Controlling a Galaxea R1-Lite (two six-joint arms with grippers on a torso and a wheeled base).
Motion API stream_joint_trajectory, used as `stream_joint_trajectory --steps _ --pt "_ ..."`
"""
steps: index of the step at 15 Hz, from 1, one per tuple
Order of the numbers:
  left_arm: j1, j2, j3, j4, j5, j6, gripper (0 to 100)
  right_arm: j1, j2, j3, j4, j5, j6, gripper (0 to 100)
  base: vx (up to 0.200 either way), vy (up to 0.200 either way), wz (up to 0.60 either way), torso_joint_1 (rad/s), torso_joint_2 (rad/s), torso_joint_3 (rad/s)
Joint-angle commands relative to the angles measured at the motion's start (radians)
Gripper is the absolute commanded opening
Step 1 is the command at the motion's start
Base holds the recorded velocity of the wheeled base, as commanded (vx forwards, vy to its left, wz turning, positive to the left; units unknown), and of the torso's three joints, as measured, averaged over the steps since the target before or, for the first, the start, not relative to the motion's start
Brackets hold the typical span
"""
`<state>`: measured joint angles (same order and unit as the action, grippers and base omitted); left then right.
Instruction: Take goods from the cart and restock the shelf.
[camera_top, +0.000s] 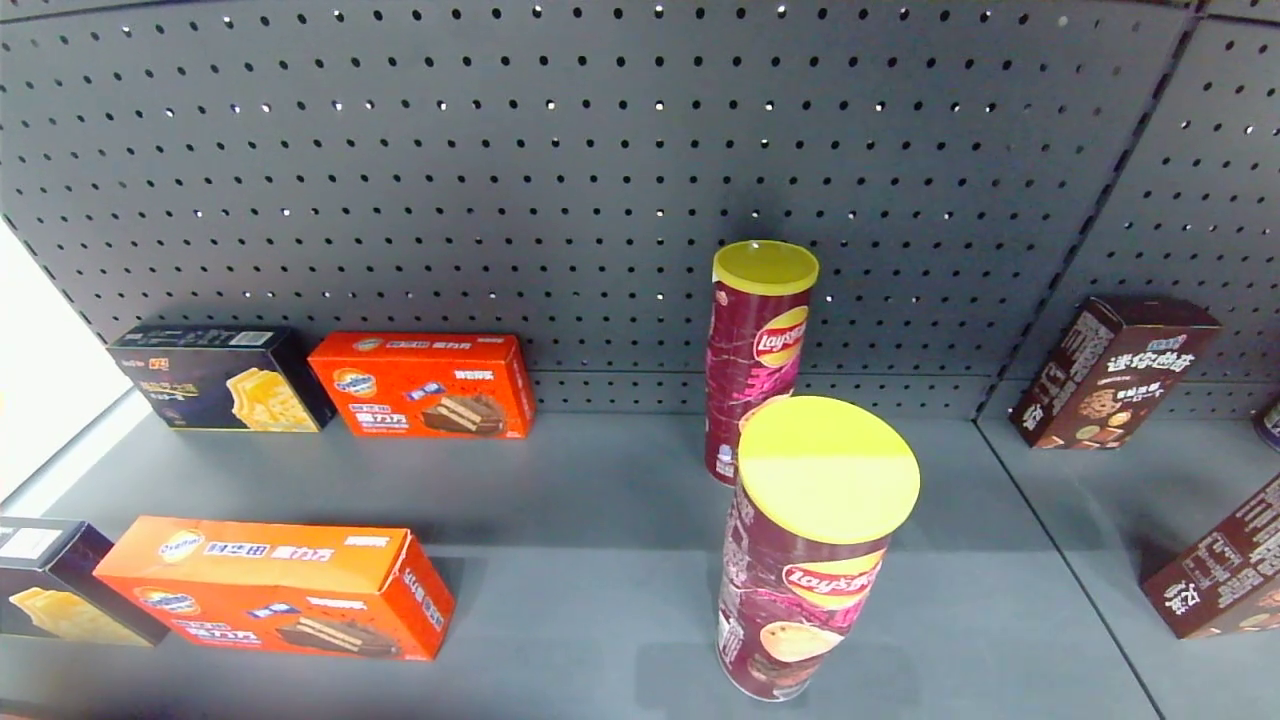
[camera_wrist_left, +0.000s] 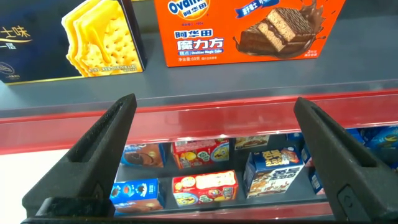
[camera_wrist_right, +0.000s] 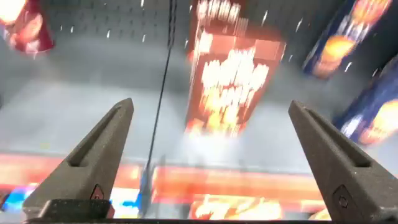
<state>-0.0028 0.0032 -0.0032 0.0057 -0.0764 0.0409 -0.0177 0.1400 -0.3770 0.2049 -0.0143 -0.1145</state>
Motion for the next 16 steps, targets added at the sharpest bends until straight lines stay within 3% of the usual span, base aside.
stream_joint_trajectory --steps 1,3,4,11,13,14,15,16 --pt "0.001 0.001 0.0 -0.001 0.0 0.001 100 0.019 -0.132 0.127 -0.005 -0.003 0.041 100 0.0 0.0 0.0 0.0 0.0 0.0" --pt "0.0 0.001 0.0 -0.001 0.0 0.001 100 0.019 -0.132 0.354 -0.208 0.002 0.041 100 0.0 0.0 0.0 0.0 0.0 0.0" --pt "0.0 0.001 0.0 -0.001 0.0 -0.001 100 0.019 -0.132 0.375 -0.28 0.011 0.041 100 0.0 0.0 0.0 0.0 0.0 0.0" --pt "0.001 0.001 0.0 0.0 0.0 0.001 100 0.019 -0.132 0.362 -0.231 0.112 0.041 100 0.0 0.0 0.0 0.0 0.0 0.0" --pt "0.0 0.001 0.0 0.0 -0.003 0.001 100 0.019 -0.132 0.363 -0.236 0.05 0.047 100 0.0 0.0 0.0 0.0 0.0 0.0" --pt "-0.002 0.003 0.0 0.0 -0.003 0.001 100 0.019 -0.132 0.363 -0.237 -0.067 0.045 100 0.0 0.0 0.0 0.0 0.0 0.0" --pt "-0.002 0.004 0.0 0.0 -0.003 0.002 100 0.019 -0.132 0.365 -0.239 -0.121 0.045 100 0.0 0.0 0.0 0.0 0.0 0.0" --pt "-0.002 0.006 0.0 0.0 -0.003 0.002 100 0.019 -0.132 0.363 -0.237 -0.078 0.044 100 0.0 0.0 0.0 0.0 0.0 0.0"
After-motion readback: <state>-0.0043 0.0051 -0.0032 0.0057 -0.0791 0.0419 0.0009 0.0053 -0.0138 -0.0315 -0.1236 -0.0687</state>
